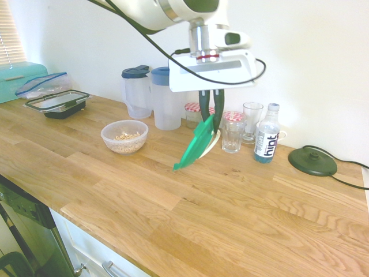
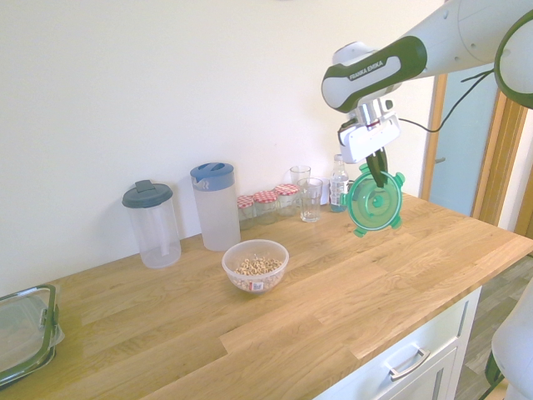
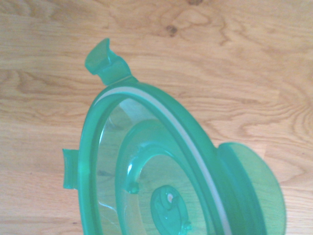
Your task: Cover the lid of food container
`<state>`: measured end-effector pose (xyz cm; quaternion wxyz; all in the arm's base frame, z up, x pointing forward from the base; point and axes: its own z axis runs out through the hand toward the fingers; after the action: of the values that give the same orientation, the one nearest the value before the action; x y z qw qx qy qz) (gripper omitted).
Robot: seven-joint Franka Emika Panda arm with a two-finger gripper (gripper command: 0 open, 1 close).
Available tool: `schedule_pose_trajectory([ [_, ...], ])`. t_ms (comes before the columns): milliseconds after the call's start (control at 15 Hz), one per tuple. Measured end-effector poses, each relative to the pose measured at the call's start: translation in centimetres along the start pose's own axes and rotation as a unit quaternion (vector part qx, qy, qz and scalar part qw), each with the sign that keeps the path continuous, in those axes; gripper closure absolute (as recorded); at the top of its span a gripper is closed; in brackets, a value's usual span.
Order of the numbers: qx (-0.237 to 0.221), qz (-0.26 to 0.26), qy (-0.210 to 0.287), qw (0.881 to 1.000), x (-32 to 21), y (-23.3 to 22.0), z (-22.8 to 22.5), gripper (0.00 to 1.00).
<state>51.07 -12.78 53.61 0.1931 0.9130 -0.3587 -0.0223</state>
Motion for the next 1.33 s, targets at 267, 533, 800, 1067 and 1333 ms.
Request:
schedule_pose_trajectory([
  [267,-0.074,0.023,0.114,0.990,-5.1,-4.7,-4.7,1.00],
  [533,-0.150,0.079,0.196,0.966,-11.2,-9.6,-5.7,1.00],
  [800,-0.223,0.128,0.278,0.925,-19.7,-15.1,-7.8,1.00],
  [1067,-0.264,0.128,0.317,0.902,-25.2,-21.6,-8.2,1.00],
  [1333,-0.274,0.139,0.366,0.878,-28.6,-27.4,-8.7,1.00],
])
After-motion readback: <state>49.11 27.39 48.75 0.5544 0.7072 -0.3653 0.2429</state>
